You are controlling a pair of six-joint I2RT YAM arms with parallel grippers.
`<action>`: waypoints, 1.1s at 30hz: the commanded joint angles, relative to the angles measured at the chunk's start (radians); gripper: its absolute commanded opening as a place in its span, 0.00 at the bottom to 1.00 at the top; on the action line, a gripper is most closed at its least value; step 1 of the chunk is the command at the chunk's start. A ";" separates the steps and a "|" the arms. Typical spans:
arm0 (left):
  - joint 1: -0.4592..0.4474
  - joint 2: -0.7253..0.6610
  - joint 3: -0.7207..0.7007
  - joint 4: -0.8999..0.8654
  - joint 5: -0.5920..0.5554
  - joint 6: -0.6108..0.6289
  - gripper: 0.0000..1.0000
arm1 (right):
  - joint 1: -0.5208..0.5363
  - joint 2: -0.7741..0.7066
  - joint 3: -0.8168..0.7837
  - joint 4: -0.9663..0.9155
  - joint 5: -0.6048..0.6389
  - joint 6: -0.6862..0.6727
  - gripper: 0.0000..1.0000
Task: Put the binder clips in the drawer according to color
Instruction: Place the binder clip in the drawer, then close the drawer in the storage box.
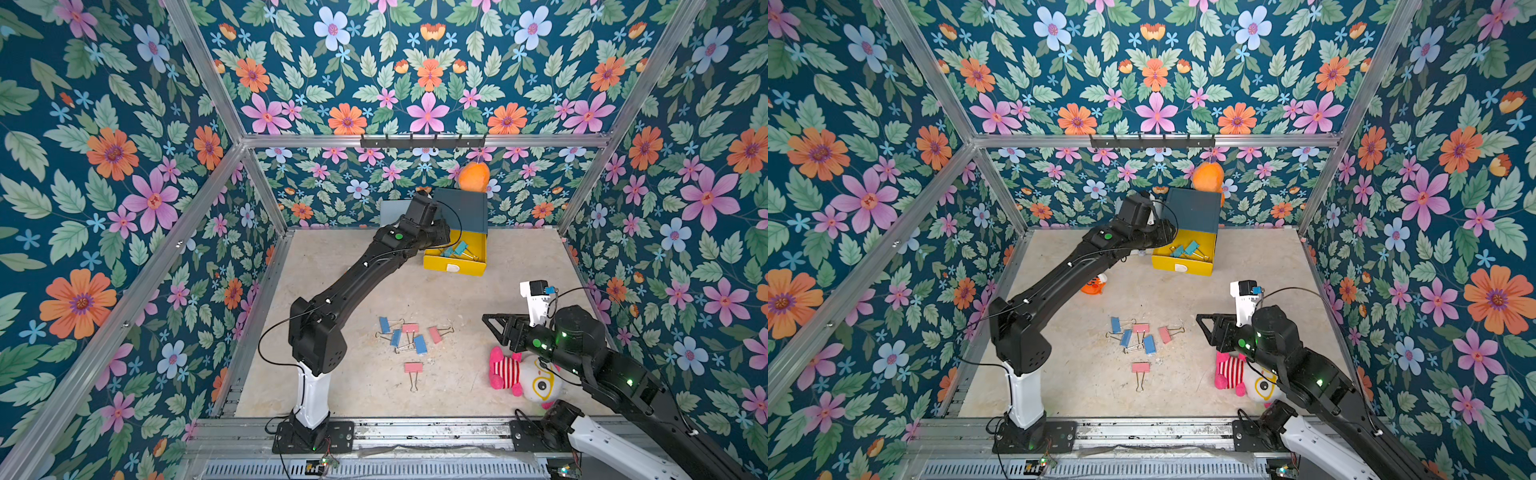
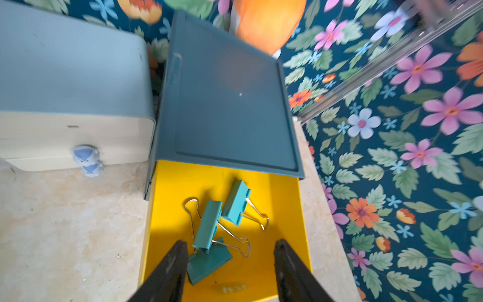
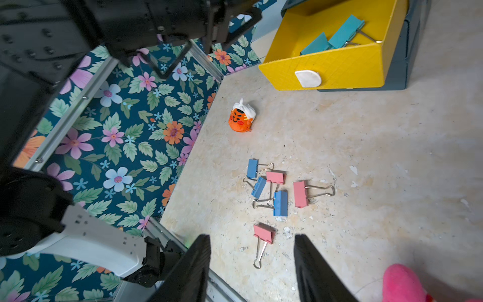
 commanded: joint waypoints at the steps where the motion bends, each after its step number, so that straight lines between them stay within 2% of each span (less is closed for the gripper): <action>1: 0.000 -0.110 -0.119 0.069 -0.058 -0.013 0.56 | -0.004 0.062 0.014 0.006 0.062 0.003 0.54; 4: 0.001 -0.222 -0.285 0.109 -0.065 -0.029 0.56 | -0.043 0.144 -0.001 0.110 0.028 0.064 0.53; 9: 0.003 -0.382 -0.557 0.177 -0.054 -0.052 0.54 | -0.177 0.263 -0.080 0.414 -0.087 0.215 0.50; 16: 0.018 -0.531 -0.843 0.274 -0.020 -0.091 0.54 | -0.212 0.484 -0.072 0.688 -0.032 0.323 0.46; 23: 0.018 -0.609 -1.054 0.358 -0.006 -0.141 0.52 | -0.221 0.653 -0.032 0.799 0.032 0.410 0.41; 33: 0.019 -0.699 -1.286 0.449 0.002 -0.189 0.48 | -0.246 0.790 0.038 0.866 0.064 0.459 0.38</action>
